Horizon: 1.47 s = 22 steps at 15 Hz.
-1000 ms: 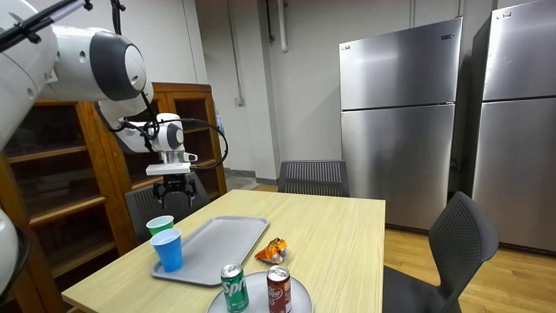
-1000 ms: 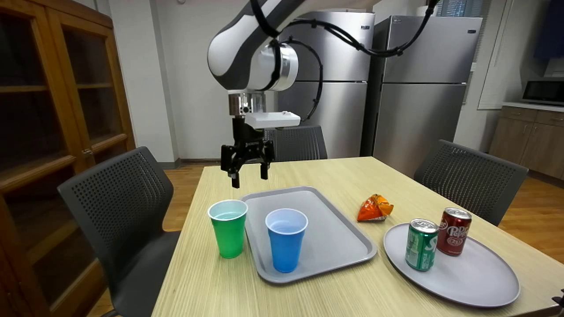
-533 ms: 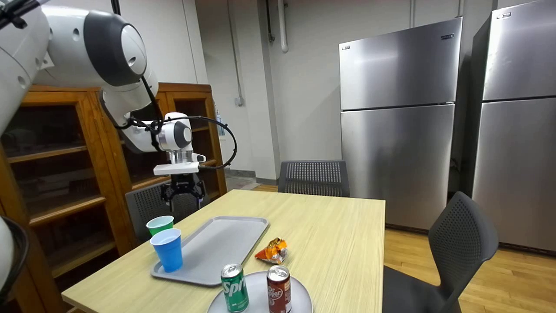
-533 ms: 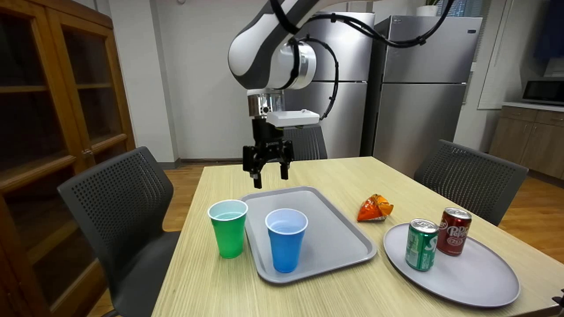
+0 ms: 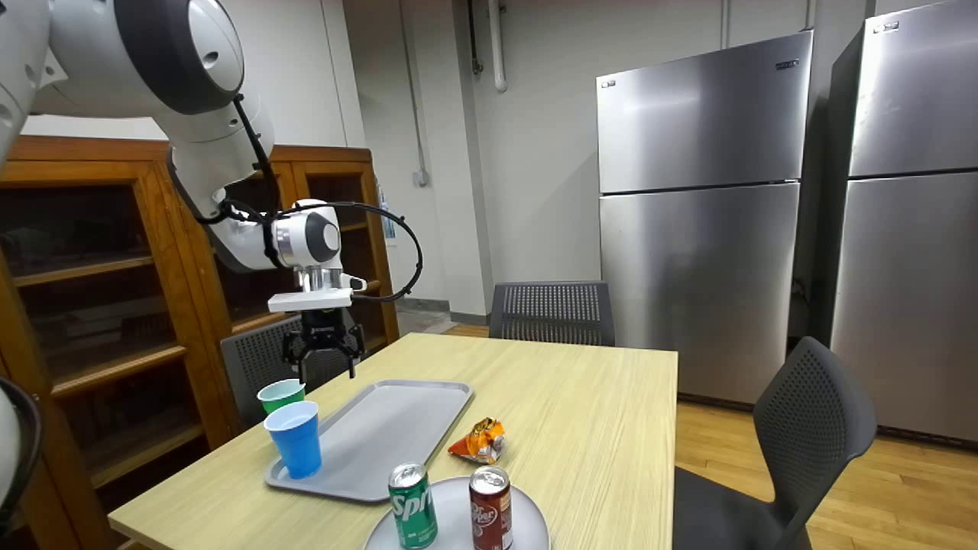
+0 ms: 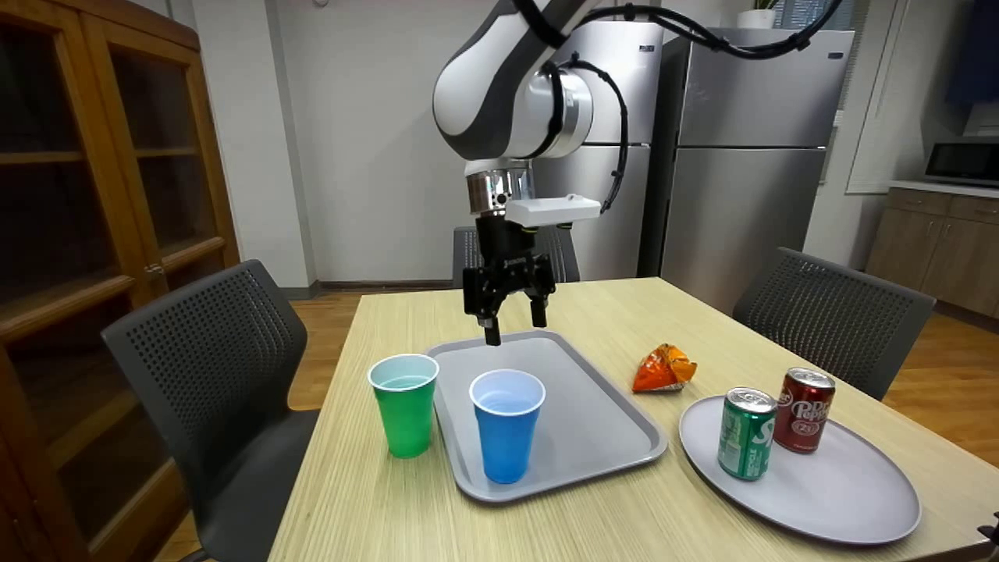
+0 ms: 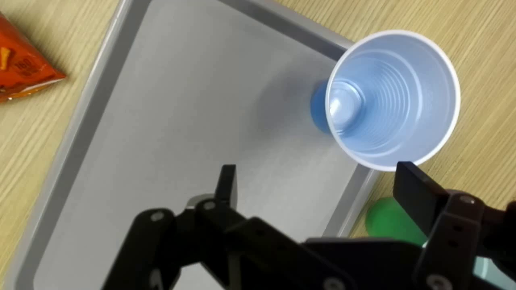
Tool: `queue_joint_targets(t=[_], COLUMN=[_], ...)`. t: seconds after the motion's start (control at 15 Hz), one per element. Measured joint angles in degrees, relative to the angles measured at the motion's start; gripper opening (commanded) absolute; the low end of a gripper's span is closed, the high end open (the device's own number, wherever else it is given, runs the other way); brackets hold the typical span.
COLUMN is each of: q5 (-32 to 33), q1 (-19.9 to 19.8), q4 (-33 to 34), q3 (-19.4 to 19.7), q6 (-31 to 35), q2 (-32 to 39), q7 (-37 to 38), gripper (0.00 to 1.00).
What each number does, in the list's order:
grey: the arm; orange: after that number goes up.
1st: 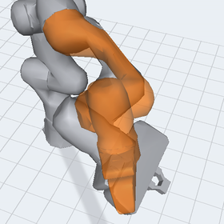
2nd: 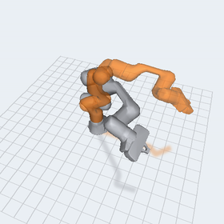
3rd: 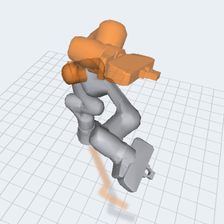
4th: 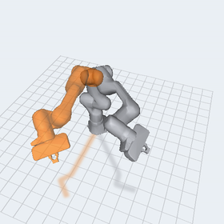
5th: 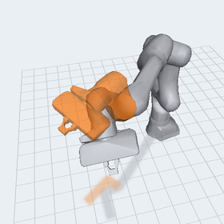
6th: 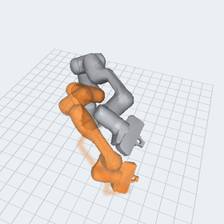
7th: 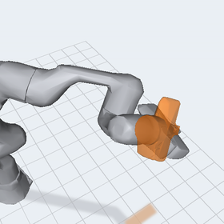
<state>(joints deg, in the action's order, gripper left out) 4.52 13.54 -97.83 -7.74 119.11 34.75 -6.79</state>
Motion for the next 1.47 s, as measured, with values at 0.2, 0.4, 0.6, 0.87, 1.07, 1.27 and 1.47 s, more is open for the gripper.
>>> queue_joint_targets(t=[0.2, 0.4, 0.6, 0.87, 1.07, 1.27, 1.47], q5=[0.0, 0.0, 0.0, 0.0, -0.1, -0.1, -0.1], q1=[0.0, 0.0, 0.0, 0.0, 0.0, 0.0, 0.0], q4=[-4.0, -7.1, -9.2, -11.2, -12.4, -13.4, -13.9], q3=[0.0, 0.0, 0.0, 0.0, 0.0, 0.0, 0.0], q6=[0.0, 0.1, 0.6, 2.6, 6.2, 9.5, 10.4], q2=[-2.3, -3.6, -4.1, -4.0, -4.0, -4.0, -4.0], q7=[0.0, 0.0, 0.1, 0.7, 1.3, 1.7, 1.7], gripper=[1.0, 1.0, 1.0, 1.0, 1.0, 1.0, 1.0])
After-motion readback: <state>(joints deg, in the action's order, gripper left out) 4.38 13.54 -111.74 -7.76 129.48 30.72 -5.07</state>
